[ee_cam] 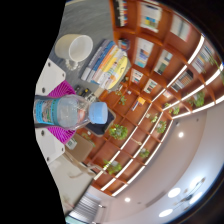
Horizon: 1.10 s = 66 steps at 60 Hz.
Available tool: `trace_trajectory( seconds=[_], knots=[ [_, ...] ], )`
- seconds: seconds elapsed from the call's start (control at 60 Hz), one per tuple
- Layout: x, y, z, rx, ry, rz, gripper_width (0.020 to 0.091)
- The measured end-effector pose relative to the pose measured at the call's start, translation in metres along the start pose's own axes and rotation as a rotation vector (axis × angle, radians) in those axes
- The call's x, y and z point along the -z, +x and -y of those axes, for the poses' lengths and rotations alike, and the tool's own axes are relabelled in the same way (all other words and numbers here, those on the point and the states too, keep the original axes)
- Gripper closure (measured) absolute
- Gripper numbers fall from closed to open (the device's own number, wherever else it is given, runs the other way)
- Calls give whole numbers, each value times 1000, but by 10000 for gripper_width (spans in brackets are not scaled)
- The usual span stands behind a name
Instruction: Pour water
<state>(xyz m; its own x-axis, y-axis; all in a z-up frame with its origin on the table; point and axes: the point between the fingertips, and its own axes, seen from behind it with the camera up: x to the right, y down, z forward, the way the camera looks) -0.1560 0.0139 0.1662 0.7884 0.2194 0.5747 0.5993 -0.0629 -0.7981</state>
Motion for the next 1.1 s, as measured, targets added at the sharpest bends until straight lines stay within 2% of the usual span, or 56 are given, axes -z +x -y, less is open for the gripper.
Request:
trace_trajectory(
  seconds=[0.117, 0.2, 0.45, 0.5, 0.533, 0.717, 0.917, 1.033, 1.1],
  knots=[
    [0, -11, -19, -391, -15, 169, 786],
    [-1, -15, -32, -553, -12, 223, 787],
    [-13, -30, -68, -600, 0, 196, 788],
    [-16, -39, -82, -595, -25, 201, 771],
    [-14, -37, -80, -595, 4, 185, 788],
    [-11, -36, -82, -601, 10, 169, 787],
    [-11, -36, -84, -627, -20, 151, 614],
    [1, -35, -89, -646, -61, 132, 381],
    [13, -31, -89, -639, -64, 108, 354]
  ],
)
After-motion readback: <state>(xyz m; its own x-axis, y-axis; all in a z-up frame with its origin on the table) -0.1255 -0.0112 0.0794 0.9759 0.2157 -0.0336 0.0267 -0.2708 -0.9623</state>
